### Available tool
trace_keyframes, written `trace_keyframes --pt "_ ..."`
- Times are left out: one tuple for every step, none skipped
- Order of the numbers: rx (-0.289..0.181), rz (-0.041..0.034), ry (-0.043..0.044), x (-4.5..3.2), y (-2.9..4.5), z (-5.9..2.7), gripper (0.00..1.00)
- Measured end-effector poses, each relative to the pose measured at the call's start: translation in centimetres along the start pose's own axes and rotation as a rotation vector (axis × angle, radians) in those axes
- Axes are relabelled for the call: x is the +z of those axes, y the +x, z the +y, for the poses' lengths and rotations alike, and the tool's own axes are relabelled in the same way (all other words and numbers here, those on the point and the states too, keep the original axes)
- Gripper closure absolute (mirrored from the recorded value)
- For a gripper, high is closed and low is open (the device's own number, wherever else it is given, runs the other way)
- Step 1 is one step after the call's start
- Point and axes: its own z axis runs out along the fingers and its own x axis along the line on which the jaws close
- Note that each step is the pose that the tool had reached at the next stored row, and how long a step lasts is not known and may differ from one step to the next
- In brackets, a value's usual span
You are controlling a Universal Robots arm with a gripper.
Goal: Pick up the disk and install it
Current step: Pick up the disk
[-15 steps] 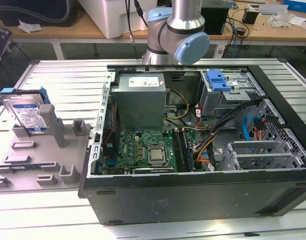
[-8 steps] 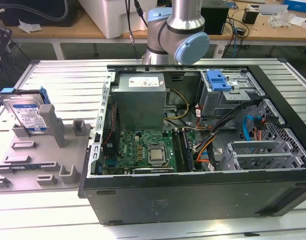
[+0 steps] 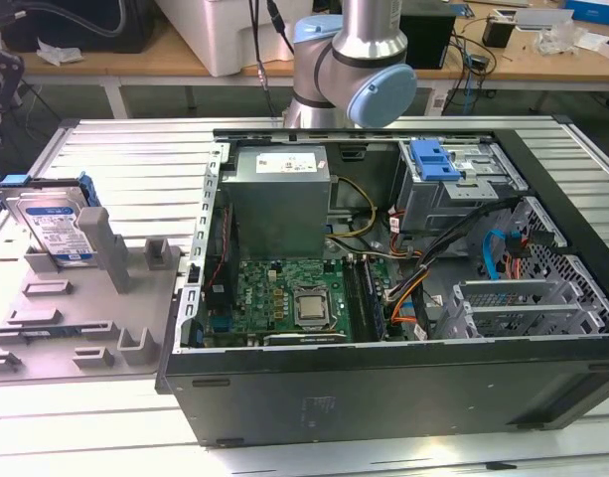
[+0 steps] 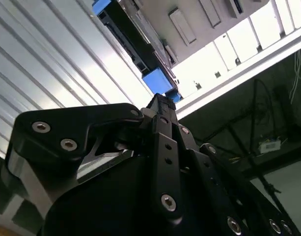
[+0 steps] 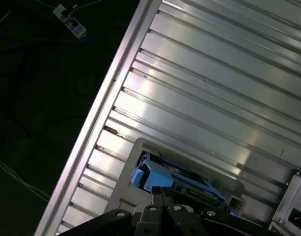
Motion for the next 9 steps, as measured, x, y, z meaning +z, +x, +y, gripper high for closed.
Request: trace_keyframes --pt "-0.042 0.0003 0.0015 0.02 0.00 0.00 0.89" --pt "-0.074 0.0005 0.0025 0.03 0.00 0.00 0.89" --pt "-0.094 0.0006 0.0032 0.04 0.00 0.00 0.89" --pt "-0.114 0.0007 0.0039 0.05 0.00 0.00 0.89" --pt "-0.132 0.0009 0.0045 0.05 0.00 0.00 0.89" --pt "-0.151 0.0010 0.0051 0.06 0.00 0.00 0.89" --pt "-0.175 0.0012 0.0059 0.07 0.00 0.00 0.89" --pt "-0.194 0.0013 0.0065 0.08 0.00 0.00 0.89" --pt "-0.217 0.0015 0.0073 0.09 0.00 0.00 0.89"
